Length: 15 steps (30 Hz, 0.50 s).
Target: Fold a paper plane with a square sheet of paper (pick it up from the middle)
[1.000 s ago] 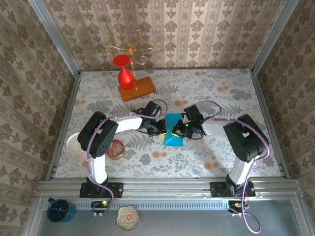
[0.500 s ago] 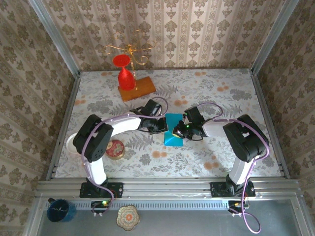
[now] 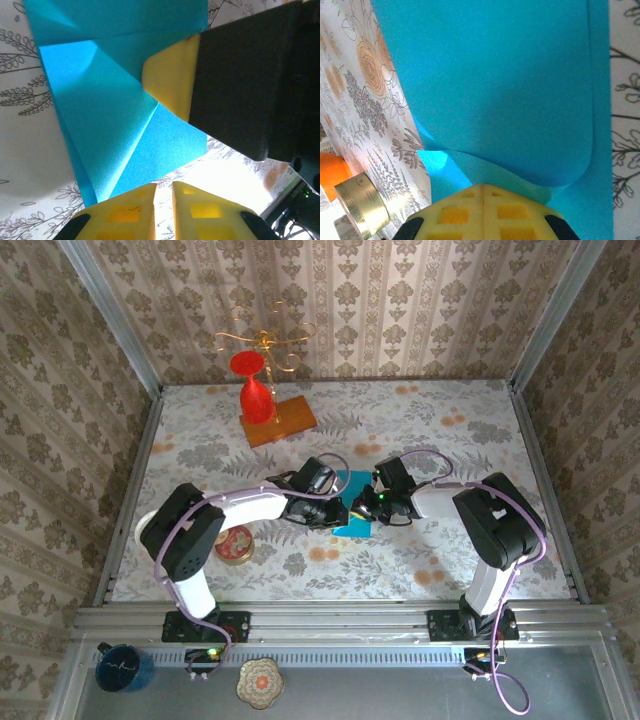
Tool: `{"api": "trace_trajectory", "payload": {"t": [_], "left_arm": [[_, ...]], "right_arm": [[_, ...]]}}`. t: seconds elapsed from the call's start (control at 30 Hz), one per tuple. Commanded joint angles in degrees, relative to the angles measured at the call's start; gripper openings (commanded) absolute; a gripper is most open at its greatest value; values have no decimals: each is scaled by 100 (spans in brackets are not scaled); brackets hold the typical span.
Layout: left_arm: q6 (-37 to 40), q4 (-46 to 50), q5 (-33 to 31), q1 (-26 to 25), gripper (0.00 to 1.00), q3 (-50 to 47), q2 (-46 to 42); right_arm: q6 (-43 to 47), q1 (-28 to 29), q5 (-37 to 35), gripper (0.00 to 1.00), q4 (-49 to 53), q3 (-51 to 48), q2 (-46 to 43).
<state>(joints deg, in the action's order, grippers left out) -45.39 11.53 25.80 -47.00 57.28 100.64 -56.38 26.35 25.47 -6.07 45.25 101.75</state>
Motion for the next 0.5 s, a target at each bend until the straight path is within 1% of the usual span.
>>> {"api": "trace_trajectory", "payload": {"t": [0.0, 0.17, 0.47], "left_arm": [[74, 84, 249, -10, 17, 68, 204], [83, 288, 171, 33, 16, 165, 345], [-92, 271, 100, 175, 14, -2, 386]], "right_arm": [[-114, -40, -482, 5, 624, -254, 380], [-118, -51, -477, 5, 680, -236, 368], [-101, -86, -490, 5, 712, -280, 369]]}}
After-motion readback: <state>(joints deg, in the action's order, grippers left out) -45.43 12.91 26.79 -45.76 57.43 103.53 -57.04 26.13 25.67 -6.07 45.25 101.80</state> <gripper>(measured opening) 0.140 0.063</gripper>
